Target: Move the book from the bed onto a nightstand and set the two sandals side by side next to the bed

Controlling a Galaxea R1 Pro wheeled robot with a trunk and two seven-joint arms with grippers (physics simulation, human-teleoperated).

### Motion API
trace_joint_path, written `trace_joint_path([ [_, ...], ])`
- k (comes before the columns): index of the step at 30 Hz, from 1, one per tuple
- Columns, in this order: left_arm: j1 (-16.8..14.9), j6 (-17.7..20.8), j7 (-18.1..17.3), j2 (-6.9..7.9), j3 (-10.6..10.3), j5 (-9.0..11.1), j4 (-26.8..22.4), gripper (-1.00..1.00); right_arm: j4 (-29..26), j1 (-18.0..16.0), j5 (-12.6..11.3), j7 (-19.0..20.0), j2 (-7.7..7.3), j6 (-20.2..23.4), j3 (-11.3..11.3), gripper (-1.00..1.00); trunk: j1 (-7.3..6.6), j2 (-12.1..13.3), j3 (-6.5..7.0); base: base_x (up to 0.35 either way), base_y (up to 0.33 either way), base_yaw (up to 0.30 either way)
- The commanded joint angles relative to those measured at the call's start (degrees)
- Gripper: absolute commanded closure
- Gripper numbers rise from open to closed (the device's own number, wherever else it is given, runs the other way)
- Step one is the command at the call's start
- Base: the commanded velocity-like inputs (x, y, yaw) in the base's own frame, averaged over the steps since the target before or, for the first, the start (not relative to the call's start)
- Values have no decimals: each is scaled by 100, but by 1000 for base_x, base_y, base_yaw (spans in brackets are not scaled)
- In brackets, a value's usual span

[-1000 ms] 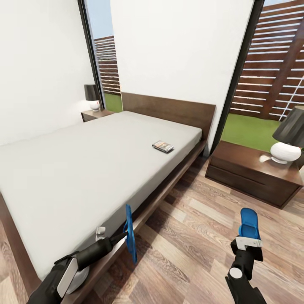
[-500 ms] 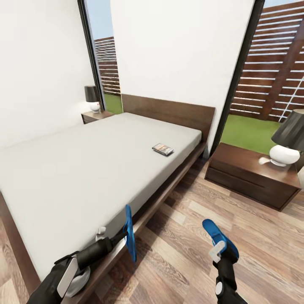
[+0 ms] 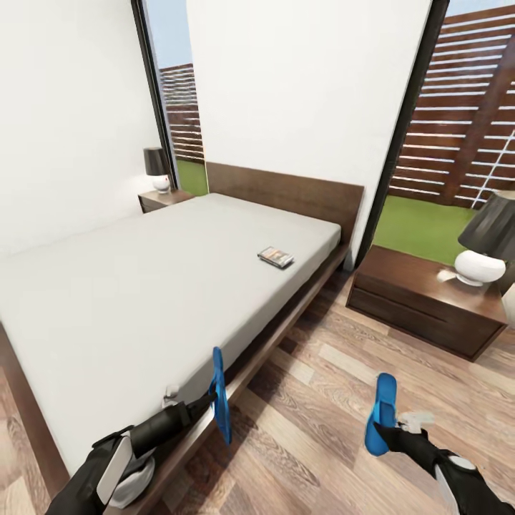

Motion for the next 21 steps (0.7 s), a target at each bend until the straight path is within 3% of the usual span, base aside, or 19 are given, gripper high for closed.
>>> trace_joint_path([
  [1,-3,51,-5,0,0,23,3,100,-11,-3,-155,322,-118,-3,-48,100,-23,40,13,0,0,0],
  [2,-3,51,12,-11,-1,23,3,100,-22,-3,-551,762,-333,109,-59,100,-45,80,31,0,0,0],
  [4,-3,48,134,-66,-1,17,3,100,-38,-3,-961,1197,-547,624,-64,100,-89,160,67,0,0,0],
  [6,-3,41,271,-93,-1,9,3,100,-44,-3,-1149,1504,-697,1188,-62,100,-133,240,103,0,0,0],
  [11,-3,24,411,-119,-9,-16,4,100,-36,-3,-1259,1896,-806,1810,-27,100,-243,441,193,0,0,0],
  [21,-3,-10,944,-119,-30,-38,3,100,20,14,-1270,1959,-816,1906,-11,100,-265,481,211,0,0,0],
])
